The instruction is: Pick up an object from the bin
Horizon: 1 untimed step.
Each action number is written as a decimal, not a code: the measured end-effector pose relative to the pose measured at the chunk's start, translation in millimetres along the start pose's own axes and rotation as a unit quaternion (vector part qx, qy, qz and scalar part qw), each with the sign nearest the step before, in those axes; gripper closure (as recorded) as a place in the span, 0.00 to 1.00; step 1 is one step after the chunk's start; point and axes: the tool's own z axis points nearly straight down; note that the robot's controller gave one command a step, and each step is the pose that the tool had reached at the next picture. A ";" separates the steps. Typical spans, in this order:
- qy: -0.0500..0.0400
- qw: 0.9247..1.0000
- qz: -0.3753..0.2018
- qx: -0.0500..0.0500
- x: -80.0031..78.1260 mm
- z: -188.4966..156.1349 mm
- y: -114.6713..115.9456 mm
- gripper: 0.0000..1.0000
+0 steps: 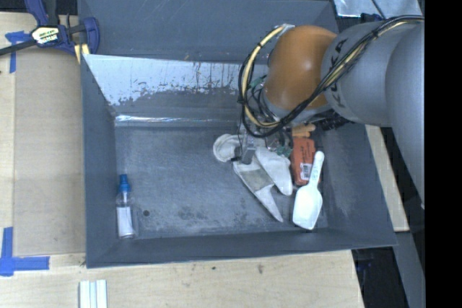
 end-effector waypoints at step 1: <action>0.000 1.000 0.000 0.000 0.0 0.0 0.0 1.00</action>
Offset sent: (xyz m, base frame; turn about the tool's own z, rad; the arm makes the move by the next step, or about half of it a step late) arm -0.0021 -0.0511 0.2207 -0.0678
